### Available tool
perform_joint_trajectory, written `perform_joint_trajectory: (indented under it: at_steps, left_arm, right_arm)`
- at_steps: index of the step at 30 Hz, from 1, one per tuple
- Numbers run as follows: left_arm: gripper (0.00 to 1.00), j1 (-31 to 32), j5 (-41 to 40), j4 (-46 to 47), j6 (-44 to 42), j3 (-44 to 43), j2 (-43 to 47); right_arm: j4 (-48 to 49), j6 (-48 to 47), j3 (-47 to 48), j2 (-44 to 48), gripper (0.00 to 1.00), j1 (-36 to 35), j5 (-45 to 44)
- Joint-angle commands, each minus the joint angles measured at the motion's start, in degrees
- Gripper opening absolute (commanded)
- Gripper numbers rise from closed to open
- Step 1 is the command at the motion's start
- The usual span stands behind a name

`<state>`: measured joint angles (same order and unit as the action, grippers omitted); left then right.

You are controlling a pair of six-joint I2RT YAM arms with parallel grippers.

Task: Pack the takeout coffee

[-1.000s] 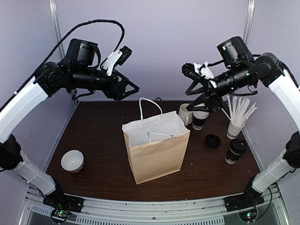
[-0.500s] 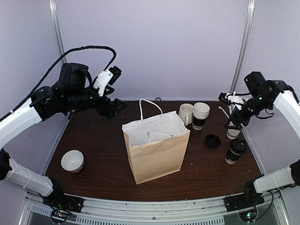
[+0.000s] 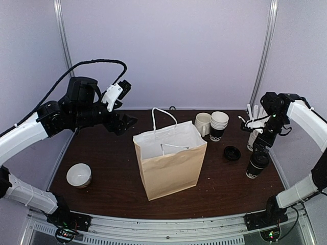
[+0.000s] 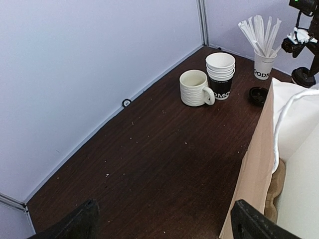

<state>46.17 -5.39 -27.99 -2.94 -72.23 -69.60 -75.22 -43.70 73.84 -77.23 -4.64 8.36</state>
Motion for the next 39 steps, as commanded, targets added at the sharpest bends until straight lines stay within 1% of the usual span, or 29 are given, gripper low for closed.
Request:
perform_joint_trajectory:
  at_steps: [1, 27, 33, 39]
  left_arm:
    - [0.96, -0.24, 0.20, 3.46, -0.31, 0.22, 1.56]
    - [0.96, -0.29, 0.56, 3.00, -0.42, 0.16, 1.58]
    - [0.96, -0.28, 0.55, 2.93, -0.49, 0.16, 1.48]
    - [0.96, -0.29, 0.61, 2.91, -0.53, 0.16, 1.32]
  right_arm:
    - [-1.15, -1.65, -0.77, -1.95, 0.91, 0.68, -4.97]
    - [-1.60, -3.65, -2.20, -8.22, 0.92, 3.58, -3.25]
    - [-2.41, -4.28, -2.24, -7.90, 0.92, 3.61, -2.73]
    - [-4.59, -4.52, 0.42, -7.08, 0.92, 3.75, -1.76]
